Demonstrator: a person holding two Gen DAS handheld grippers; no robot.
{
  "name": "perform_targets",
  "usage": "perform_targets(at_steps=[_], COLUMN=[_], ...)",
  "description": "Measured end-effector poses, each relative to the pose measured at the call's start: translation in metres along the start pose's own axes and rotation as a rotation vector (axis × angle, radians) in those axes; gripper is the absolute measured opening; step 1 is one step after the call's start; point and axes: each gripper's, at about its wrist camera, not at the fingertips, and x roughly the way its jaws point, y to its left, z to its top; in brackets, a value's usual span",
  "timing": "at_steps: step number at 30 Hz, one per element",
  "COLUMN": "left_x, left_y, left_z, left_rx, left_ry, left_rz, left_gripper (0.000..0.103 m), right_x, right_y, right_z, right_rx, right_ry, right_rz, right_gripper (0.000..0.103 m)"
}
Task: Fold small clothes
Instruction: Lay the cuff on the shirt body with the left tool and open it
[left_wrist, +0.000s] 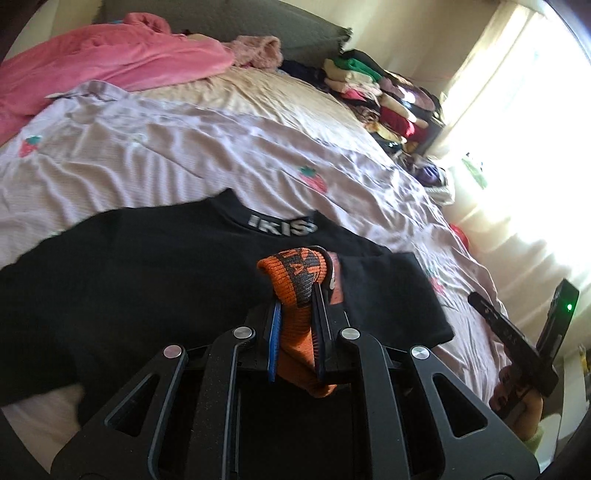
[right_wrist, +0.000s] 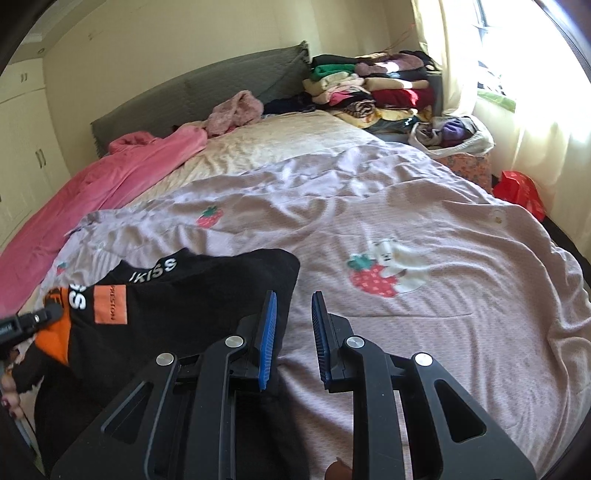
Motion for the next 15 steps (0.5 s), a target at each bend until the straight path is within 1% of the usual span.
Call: perform_targets(at_steps=[5, 15], left_x=[-0.007, -0.005], left_y=[0.024, 0.043], left_z=[0.000, -0.003], left_rx=[-0.032, -0.054], left_ry=[0.000, 0.008], left_rz=[0.031, 0.051], left_gripper=[0.007, 0.007], right_x=[0.002, 0.009], right_y=[0.013, 0.038], right_z=[-0.003, -0.011], right_rx=[-0.036, -0.103], right_ry=[0.005, 0.026], right_rz=[0.007, 0.043], right_gripper=[0.019, 0.019])
